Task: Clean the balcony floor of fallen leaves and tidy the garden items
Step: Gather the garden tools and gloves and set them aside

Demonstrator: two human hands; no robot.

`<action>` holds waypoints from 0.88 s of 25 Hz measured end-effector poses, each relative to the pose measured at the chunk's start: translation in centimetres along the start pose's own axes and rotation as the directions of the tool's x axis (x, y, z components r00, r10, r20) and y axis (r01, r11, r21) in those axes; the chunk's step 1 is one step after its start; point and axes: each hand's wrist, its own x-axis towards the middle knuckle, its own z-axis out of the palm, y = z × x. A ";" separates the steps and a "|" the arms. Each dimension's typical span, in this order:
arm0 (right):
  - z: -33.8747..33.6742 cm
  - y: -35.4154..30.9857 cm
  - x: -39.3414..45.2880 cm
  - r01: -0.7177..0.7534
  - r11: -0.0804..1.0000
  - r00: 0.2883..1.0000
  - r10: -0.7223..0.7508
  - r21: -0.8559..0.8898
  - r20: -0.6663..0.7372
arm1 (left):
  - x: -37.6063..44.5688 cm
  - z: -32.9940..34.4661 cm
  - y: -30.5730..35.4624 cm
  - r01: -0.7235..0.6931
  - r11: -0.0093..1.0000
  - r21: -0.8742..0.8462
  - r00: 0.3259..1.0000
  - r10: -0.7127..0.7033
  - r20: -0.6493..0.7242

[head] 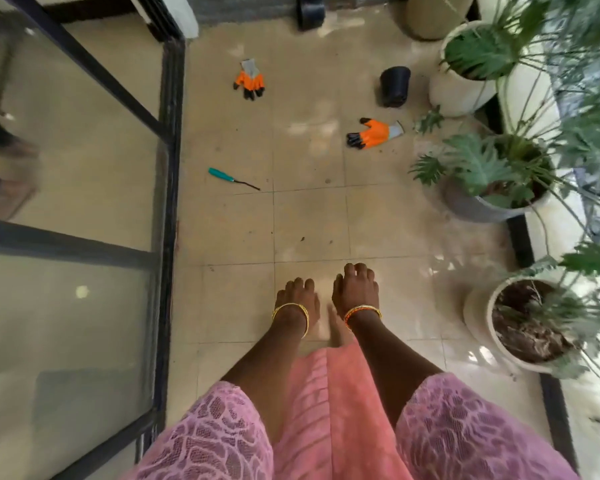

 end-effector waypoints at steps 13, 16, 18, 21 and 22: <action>2.4 -19.0 18.4 0.216 0.967 0.964 -0.189 -0.138 0.184 | 15.8 -8.4 -18.1 0.220 0.944 -0.247 0.975 -0.203 0.092; 4.6 -24.6 22.2 0.156 0.983 0.977 -0.139 -0.096 0.164 | 20.0 -10.1 -24.8 0.202 0.948 -0.244 0.975 -0.173 0.136; 6.0 -27.8 25.0 0.126 0.990 0.982 -0.115 -0.065 0.152 | 22.9 -11.9 -29.1 0.182 0.962 -0.203 0.978 -0.157 0.136; 8.8 -31.5 30.5 0.104 0.993 0.979 -0.092 -0.058 0.181 | 28.1 -13.7 -34.8 0.175 0.972 -0.157 0.980 -0.157 0.121; 10.1 -32.2 32.5 0.116 0.991 0.974 -0.099 -0.073 0.204 | 29.9 -13.8 -36.4 0.177 0.973 -0.147 0.980 -0.161 0.114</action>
